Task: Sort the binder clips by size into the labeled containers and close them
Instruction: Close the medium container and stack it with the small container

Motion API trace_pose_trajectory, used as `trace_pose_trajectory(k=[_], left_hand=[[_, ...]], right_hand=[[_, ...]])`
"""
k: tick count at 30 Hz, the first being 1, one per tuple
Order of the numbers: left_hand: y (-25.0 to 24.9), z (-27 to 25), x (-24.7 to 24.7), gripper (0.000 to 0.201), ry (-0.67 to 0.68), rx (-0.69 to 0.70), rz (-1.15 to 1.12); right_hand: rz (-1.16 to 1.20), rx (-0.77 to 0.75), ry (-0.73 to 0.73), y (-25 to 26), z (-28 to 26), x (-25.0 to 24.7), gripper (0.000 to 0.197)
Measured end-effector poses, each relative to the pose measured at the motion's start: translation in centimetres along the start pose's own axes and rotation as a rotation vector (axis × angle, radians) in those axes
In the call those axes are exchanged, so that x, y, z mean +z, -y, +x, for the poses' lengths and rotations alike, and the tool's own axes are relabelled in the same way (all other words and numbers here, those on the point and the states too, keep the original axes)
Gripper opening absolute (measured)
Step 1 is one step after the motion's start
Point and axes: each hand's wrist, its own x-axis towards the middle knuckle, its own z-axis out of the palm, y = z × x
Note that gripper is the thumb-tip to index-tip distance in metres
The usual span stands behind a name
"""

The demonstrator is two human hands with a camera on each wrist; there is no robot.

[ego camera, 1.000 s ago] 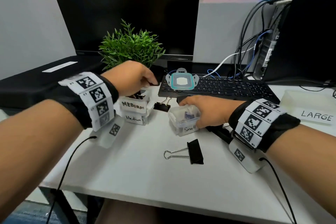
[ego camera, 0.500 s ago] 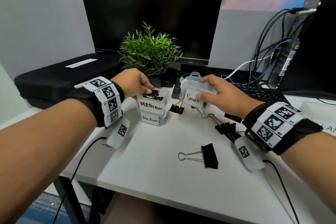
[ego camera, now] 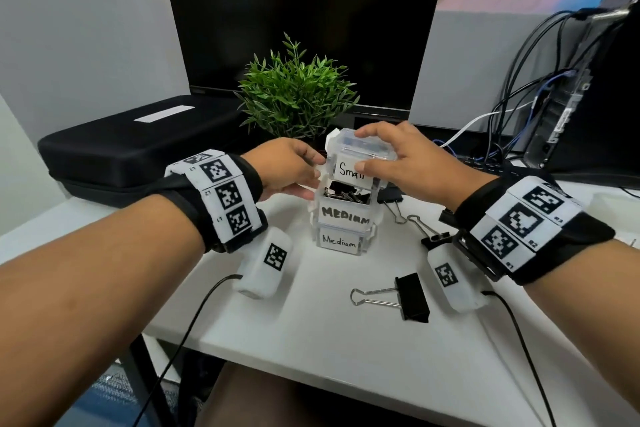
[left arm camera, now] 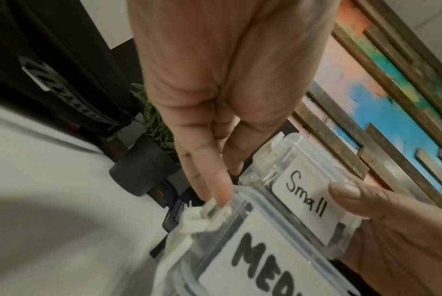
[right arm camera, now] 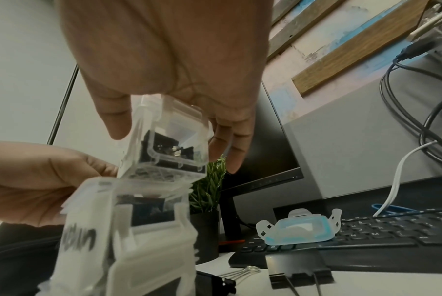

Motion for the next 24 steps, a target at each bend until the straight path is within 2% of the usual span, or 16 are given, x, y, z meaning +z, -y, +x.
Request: trace_pose_trajectory(k=[3,7,12,15,17,20,22,24], left_hand=[[-0.1,-0.2,0.5,0.031,0.018,-0.01,-0.044],[-0.4,-0.3,1.4,0.048,0.054,-0.004,-0.109],[-0.9,-0.3,2.1,0.043,0.059,0.01,-0.174],[-1.0,-0.2,2.3,0.041,0.111,0.02,-0.157],[-1.0,-0.2,2.4,0.051,0.175,0.049,-0.124],[-0.9,0.0,2.3,0.075,0.278,0.091,-0.055],[-0.6,0.3,2.3,0.091,0.312,0.101,-0.025],[-0.3,0.4,2.7,0.098,0.32,0.128,0.023]], right_hand=[[-0.02,0.002,0.016,0.1,0.0,0.3,0.046],[0.003,-0.016,0.032,0.1,0.1,0.7,0.046],[0.039,-0.008,0.047,-0.7,-0.2,-0.4,0.044],[0.116,0.006,0.079,-1.4,-0.5,-1.0,0.043],[0.14,-0.004,0.084,-1.8,-0.8,-1.2,0.043],[0.025,-0.022,0.065,-2.1,-1.1,-1.2,0.05],[0.036,-0.026,0.064,-2.1,-1.3,-1.1,0.052],[0.043,-0.028,0.065,-2.2,-1.4,-1.0,0.053]])
